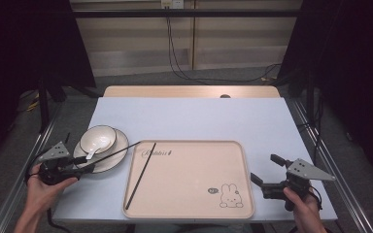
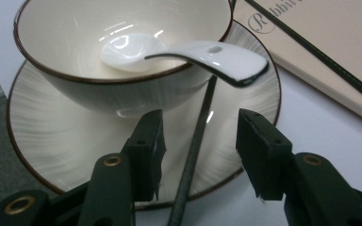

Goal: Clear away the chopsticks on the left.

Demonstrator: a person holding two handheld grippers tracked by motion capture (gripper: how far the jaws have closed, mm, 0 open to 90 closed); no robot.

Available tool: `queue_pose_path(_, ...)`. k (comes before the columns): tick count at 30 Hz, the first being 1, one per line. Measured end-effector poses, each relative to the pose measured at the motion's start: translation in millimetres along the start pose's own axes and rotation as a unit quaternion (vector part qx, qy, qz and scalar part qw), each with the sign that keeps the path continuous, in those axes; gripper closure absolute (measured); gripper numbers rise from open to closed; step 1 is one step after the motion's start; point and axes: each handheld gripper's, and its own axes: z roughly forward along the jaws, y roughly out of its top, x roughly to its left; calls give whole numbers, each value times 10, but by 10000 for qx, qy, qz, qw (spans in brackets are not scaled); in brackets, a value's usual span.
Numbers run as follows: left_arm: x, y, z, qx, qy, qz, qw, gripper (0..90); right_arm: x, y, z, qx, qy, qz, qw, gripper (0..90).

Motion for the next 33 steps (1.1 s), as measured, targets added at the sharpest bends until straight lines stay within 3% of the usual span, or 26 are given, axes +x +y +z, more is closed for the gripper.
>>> queue_pose_path(5,0,32,62,181,-36,184,9997,611,-10,-2,-3,10,-12,-17,10000,15)
queue_pose_path(16,16,34,123,337,-63,112,9993,795,-4,-1,1,8,-7,11,10000,15)
queue_pose_path(21,-15,53,131,424,-278,202,9985,848,-8,-2,2,18,-5,-12,10000,15)
queue_pose_path(25,-12,70,123,505,-280,149,9982,854,-9,-2,2,17,-6,-14,10000,15)
queue_pose_path(33,-44,91,103,458,-433,-222,9978,857,-12,-2,0,11,-30,-5,10000,15)
